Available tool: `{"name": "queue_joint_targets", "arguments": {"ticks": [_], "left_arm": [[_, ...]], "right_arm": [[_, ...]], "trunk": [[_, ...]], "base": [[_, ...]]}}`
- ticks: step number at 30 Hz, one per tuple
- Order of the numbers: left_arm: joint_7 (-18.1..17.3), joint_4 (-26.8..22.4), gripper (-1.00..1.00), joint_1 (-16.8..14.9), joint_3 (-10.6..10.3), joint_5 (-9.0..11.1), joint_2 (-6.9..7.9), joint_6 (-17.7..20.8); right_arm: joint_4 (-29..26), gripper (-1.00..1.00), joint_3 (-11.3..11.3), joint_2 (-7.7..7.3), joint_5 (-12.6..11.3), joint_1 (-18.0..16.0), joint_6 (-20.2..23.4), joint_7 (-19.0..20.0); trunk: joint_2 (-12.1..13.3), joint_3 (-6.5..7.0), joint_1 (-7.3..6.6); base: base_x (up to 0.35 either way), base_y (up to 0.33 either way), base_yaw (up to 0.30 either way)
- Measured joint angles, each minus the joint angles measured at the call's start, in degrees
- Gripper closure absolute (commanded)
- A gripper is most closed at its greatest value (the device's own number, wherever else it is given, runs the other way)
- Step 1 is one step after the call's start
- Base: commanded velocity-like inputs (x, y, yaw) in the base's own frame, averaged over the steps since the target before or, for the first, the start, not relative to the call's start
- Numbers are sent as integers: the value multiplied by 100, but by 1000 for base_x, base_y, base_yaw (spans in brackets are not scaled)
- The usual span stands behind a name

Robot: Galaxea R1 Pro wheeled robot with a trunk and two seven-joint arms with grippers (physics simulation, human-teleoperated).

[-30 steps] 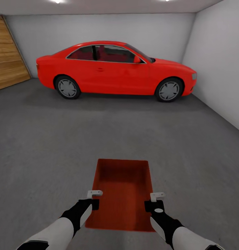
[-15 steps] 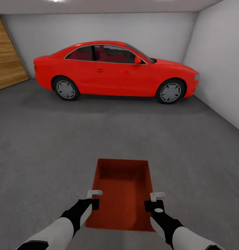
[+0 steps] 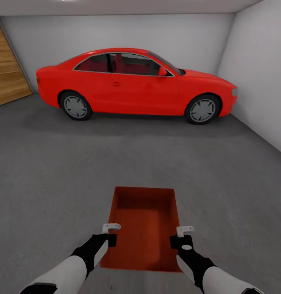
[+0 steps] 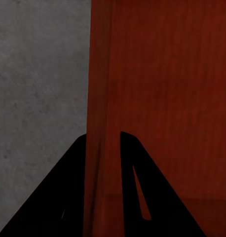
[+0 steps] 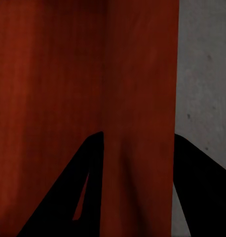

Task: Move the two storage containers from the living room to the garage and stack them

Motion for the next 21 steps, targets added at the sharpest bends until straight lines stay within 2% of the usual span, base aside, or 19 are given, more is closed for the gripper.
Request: {"name": "queue_joint_targets", "arguments": {"ticks": [21], "left_arm": [[2,0,100,0,15,-22,-6,3]], "right_arm": [[5,100,-8,-1,11,0,1,2]], "trunk": [[0,0,0]], "base": [[322,0,0]]}}
